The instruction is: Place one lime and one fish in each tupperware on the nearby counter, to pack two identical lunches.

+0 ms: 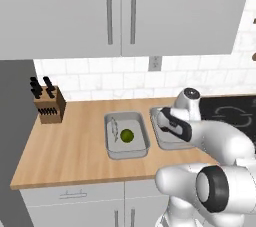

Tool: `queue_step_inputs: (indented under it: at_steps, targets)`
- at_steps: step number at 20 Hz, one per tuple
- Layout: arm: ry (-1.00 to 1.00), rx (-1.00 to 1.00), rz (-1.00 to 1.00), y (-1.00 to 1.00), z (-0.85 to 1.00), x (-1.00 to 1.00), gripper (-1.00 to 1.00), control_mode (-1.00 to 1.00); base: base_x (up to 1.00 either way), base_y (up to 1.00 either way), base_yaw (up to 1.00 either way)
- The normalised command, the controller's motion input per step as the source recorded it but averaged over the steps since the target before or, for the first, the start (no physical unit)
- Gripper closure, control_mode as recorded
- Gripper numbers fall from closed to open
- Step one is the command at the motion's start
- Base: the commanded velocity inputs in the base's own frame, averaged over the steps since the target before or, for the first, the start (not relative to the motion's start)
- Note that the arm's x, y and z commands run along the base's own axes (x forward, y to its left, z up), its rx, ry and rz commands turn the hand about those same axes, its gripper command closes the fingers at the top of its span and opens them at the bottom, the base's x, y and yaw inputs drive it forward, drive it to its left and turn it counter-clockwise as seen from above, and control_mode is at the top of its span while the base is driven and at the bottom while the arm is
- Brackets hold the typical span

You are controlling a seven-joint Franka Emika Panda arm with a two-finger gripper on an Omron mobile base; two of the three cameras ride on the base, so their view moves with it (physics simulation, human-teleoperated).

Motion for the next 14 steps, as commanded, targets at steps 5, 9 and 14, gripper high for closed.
queue_step_inputs:
  at_steps: [5, 9, 14]
  targets:
    - [0.04, 0.0, 0.01, -0.18, -0.33, 0.57, 1.0, -1.0, 0.0, 0.0, 0.0]
    - [0.01, 0.0, 0.03, 0.0, -0.46, 0.3, 1.0, -1.0, 0.0, 0.0, 0.0]
    - [0.0, 0.0, 0.01, 0.0, -0.37, 0.22, 1.0, -1.0, 0.0, 0.0, 0.0]
